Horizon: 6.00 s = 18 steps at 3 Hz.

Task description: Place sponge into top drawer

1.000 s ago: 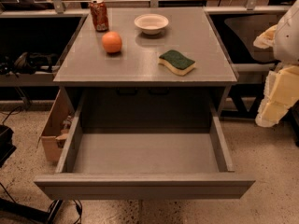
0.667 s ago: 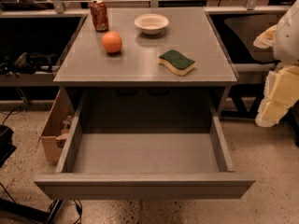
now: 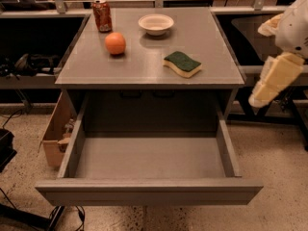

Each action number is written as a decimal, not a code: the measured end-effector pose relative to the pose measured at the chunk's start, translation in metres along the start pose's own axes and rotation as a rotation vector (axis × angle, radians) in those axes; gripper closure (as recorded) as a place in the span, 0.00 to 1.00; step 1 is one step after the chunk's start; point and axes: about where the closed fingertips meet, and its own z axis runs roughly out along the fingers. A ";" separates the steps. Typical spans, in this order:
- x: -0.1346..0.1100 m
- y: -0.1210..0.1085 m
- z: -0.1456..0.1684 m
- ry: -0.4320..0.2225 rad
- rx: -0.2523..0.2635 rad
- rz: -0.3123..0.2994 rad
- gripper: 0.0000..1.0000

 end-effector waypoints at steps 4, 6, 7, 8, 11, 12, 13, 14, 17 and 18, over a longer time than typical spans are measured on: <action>-0.023 -0.129 0.098 -0.325 0.076 0.158 0.00; -0.087 -0.137 0.196 -0.342 -0.035 0.178 0.00; -0.104 -0.135 0.229 -0.323 -0.060 0.200 0.00; -0.107 -0.135 0.243 -0.307 -0.056 0.218 0.18; -0.120 -0.146 0.230 -0.297 -0.015 0.187 0.95; -0.137 -0.141 0.187 -0.313 0.018 0.101 1.00; -0.139 -0.125 0.149 -0.320 0.038 0.051 1.00; -0.114 -0.096 0.140 -0.301 0.031 0.013 1.00; -0.014 -0.026 0.154 -0.390 -0.054 -0.119 1.00; 0.013 -0.010 0.189 -0.407 -0.108 -0.080 1.00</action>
Offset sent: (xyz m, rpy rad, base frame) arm 0.2229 0.0002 -0.0469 0.4961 -0.1880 -0.1184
